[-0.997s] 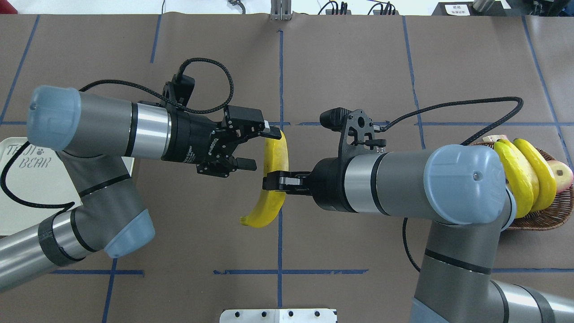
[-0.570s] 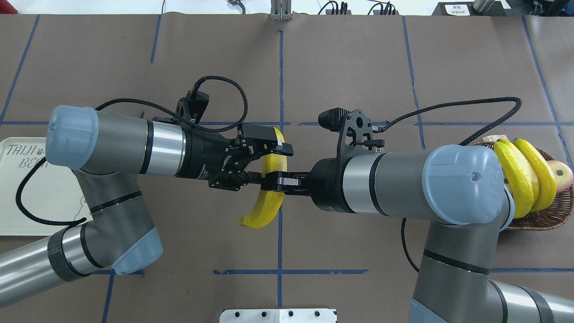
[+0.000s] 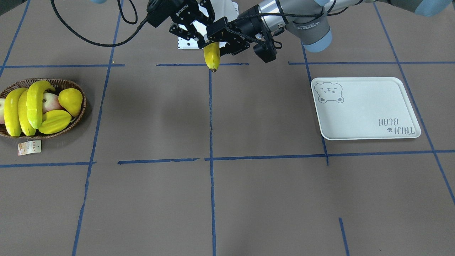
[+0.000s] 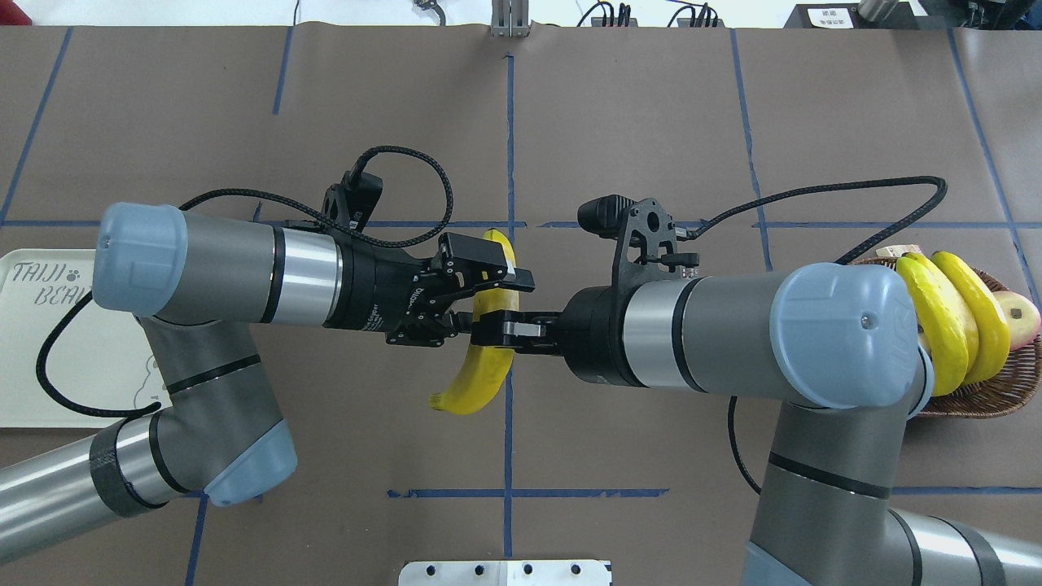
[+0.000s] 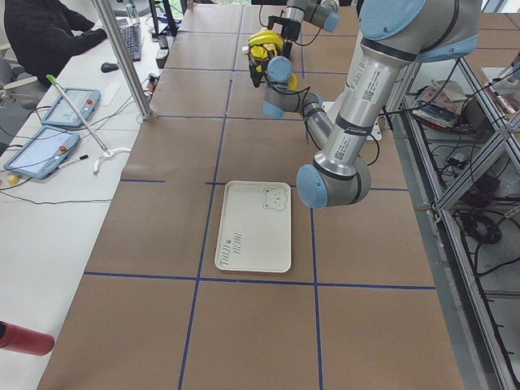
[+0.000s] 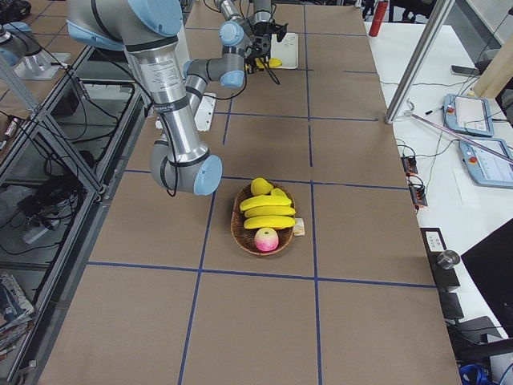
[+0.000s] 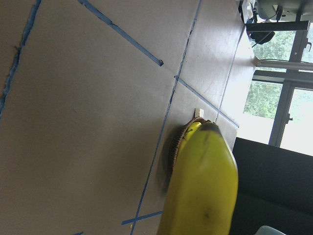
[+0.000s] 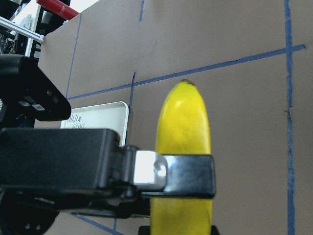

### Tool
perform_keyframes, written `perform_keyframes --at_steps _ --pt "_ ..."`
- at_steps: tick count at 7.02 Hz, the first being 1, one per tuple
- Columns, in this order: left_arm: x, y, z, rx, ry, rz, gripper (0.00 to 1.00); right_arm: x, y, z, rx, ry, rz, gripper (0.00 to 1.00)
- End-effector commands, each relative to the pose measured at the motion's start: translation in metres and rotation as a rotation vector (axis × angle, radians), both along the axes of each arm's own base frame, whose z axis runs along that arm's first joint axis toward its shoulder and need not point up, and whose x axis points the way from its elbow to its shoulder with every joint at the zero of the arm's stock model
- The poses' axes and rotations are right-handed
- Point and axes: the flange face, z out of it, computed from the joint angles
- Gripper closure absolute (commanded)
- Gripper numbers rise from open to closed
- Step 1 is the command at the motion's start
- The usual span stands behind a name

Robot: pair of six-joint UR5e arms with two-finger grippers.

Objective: Transfer all bananas from basket to plate

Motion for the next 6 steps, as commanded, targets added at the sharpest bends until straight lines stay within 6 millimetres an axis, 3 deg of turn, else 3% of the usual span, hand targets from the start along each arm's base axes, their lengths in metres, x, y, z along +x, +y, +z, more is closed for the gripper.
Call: perform_keyframes --at_steps 1,2,3,6 --pt "-0.0086 0.0 -0.0036 0.005 0.009 -0.012 1.0 -0.002 0.0017 0.0012 0.007 0.005 -0.005 0.99" --pt "-0.0093 -0.0004 -0.0028 0.007 0.009 -0.012 1.0 -0.0058 0.005 0.002 -0.004 0.004 -0.012 0.8" --pt "-0.0092 -0.0003 -0.0019 0.006 0.007 -0.011 1.0 -0.0059 0.005 0.0036 -0.005 0.006 -0.012 0.01" --pt "-0.0098 -0.0008 -0.0002 0.005 0.004 -0.011 1.0 -0.003 0.0054 0.0001 -0.003 -0.002 -0.01 0.0"
